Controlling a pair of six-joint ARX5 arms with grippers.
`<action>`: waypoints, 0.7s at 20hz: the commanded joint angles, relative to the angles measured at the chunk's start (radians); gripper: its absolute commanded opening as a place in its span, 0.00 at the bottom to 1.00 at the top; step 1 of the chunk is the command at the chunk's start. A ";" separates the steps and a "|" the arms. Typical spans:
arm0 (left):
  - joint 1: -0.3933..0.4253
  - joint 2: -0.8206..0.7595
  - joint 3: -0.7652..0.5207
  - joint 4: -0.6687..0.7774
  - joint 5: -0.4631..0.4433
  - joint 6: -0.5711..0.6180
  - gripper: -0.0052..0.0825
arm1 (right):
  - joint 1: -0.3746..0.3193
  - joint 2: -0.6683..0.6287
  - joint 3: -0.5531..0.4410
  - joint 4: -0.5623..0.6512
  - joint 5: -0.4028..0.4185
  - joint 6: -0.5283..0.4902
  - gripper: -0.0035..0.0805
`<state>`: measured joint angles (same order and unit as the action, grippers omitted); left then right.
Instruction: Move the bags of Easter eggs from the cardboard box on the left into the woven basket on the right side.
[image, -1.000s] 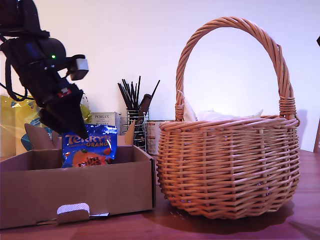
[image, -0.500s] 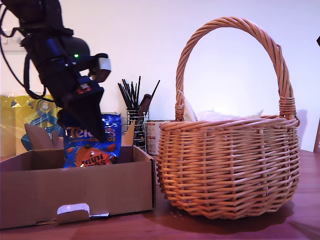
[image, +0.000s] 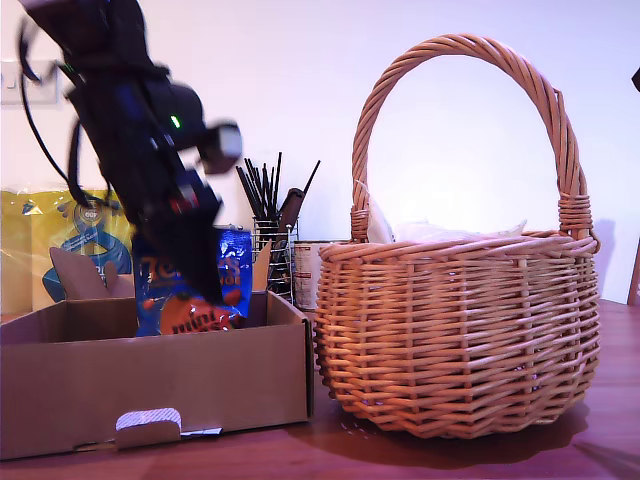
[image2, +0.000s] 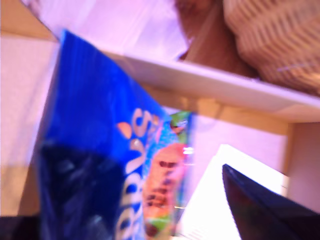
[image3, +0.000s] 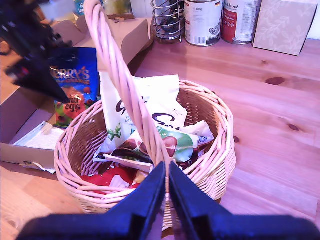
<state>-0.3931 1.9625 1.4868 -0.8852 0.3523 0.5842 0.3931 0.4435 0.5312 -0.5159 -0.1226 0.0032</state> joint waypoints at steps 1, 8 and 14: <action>-0.028 0.068 -0.009 0.009 -0.027 -0.009 0.65 | -0.001 0.005 0.015 0.010 -0.002 0.008 0.03; -0.077 0.116 -0.009 0.019 -0.073 -0.009 0.64 | -0.001 0.005 0.015 0.010 -0.002 0.007 0.03; -0.079 0.118 0.002 0.012 -0.142 -0.008 0.17 | -0.001 0.005 0.015 0.010 -0.002 0.007 0.03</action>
<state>-0.4698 2.0335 1.4925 -0.8772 0.2459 0.5781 0.3931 0.4435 0.5312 -0.5156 -0.1226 0.0032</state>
